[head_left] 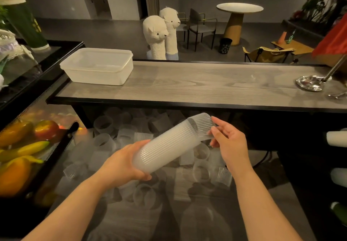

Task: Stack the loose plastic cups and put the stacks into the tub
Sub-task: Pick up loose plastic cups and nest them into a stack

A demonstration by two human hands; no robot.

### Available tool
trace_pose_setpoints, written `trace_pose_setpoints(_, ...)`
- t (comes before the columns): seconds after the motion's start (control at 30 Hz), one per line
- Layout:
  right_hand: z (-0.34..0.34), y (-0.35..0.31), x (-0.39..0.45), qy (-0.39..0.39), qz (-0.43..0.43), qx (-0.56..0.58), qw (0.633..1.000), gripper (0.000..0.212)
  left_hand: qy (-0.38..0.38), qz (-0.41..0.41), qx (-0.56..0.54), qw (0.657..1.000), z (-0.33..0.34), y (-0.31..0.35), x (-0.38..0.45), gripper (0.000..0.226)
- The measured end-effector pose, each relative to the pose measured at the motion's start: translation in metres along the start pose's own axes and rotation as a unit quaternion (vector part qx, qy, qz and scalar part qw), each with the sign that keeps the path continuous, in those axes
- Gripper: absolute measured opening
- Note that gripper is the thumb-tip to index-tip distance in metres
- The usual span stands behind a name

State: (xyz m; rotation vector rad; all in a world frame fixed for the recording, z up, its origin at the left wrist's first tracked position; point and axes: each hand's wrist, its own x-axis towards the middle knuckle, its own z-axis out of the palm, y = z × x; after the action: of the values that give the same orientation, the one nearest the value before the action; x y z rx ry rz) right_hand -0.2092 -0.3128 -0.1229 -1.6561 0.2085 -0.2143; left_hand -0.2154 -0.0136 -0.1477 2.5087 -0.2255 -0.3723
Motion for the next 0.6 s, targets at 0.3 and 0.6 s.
trace_pose_setpoints(0.3, -0.009, 0.006, -0.01, -0.069, -0.008, -0.048, 0.996, 0.036, 0.007, -0.01, 0.033, 0.999, 0.006, 0.014, -0.007, 0.105)
trace_pose_setpoints(0.6, -0.028, 0.044, 0.0, -0.088, 0.032, -0.079, 0.992, 0.037, 0.004, -0.027, 0.038, 0.999, 0.025, 0.018, -0.006, 0.104)
